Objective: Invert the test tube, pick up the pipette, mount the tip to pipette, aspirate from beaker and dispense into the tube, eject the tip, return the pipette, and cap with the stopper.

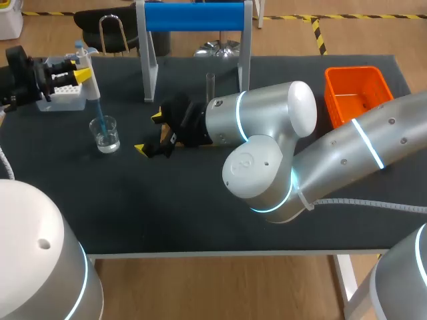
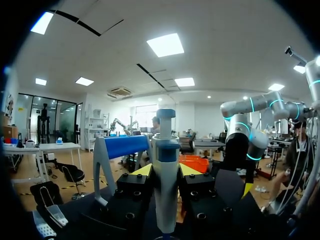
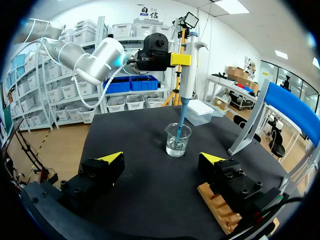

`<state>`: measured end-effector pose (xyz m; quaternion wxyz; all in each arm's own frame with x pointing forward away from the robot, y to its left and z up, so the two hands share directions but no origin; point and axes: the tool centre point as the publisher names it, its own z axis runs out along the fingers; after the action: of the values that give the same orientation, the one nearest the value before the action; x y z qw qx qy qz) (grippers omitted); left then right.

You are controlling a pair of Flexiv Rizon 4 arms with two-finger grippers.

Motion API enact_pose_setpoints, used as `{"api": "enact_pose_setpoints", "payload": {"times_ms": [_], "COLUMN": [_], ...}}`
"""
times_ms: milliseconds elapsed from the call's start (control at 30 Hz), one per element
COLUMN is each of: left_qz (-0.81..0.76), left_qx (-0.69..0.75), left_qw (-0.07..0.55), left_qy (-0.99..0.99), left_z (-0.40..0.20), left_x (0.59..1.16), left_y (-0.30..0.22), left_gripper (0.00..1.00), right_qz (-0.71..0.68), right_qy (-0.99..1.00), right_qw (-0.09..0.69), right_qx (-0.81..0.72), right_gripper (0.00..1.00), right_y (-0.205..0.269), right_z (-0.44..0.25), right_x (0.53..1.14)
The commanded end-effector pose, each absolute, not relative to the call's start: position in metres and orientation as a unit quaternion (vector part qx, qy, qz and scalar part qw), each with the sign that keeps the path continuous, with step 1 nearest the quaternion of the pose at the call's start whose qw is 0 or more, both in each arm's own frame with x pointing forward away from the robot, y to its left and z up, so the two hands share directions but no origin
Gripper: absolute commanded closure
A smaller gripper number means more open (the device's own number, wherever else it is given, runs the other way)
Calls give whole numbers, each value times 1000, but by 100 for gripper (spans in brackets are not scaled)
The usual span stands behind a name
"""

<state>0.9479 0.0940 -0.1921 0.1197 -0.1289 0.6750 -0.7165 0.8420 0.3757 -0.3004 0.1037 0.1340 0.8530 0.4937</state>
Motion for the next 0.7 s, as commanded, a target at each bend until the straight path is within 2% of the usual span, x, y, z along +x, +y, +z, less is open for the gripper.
{"api": "enact_pose_setpoints", "payload": {"times_ms": [33,700], "left_qz": [-717,-717], "left_qx": [-127,-128], "left_qw": [119,120], "left_qy": [675,675], "left_z": [-193,-193], "left_x": [949,949], "left_y": [95,95], "left_gripper": [100,100], "right_qz": [494,504], "right_qy": [852,848], "right_qw": [105,105], "right_qx": [135,124], "right_gripper": [0,0], "right_y": [377,375], "right_z": [-301,-290], "right_x": [841,842]}}
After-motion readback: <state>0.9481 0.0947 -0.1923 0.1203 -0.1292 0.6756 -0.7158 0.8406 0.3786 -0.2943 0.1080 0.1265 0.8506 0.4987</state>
